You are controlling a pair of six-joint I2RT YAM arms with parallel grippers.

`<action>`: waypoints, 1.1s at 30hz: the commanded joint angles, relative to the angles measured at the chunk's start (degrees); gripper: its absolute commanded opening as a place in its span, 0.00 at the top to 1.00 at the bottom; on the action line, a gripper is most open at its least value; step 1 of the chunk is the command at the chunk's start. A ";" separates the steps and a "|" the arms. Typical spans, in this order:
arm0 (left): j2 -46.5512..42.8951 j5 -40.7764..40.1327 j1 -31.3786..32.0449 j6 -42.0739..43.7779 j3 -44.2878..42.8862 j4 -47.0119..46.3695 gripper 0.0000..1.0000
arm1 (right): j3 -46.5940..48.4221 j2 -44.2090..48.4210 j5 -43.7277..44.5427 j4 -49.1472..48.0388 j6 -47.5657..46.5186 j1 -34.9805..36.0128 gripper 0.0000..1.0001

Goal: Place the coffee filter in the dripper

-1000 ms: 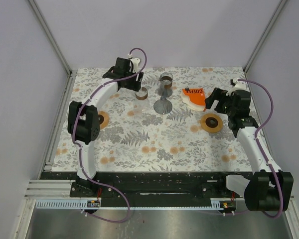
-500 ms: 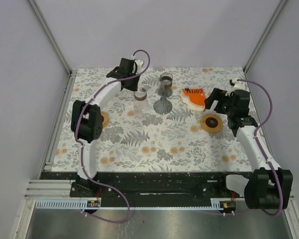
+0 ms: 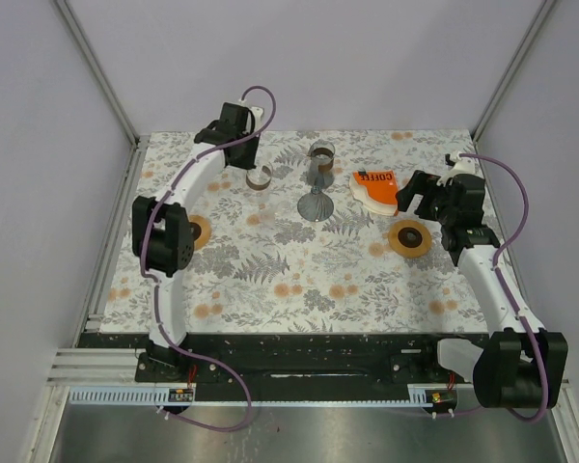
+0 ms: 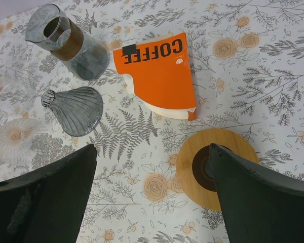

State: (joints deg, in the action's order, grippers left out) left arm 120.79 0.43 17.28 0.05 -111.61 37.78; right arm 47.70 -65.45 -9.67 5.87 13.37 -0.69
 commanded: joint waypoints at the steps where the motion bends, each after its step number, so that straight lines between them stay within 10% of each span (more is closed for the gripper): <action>1: -11.00 3.96 -1.19 -3.83 -1.77 -0.43 1.00 | 1.69 1.64 -1.23 -0.77 -0.01 0.42 0.01; 18: -40.63 18.30 11.19 -1.56 34.42 -1.65 1.00 | 1.60 1.91 -2.37 -1.65 0.35 2.88 0.00; 33: -40.81 12.14 15.94 1.88 51.23 -16.59 1.00 | 1.60 2.61 -0.96 -0.95 -0.36 3.94 0.01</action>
State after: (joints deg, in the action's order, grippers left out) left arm 82.24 14.09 32.93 1.13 -62.39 30.20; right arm 47.70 -64.66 -11.16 5.89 13.37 2.55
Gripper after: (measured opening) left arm 0.038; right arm 0.993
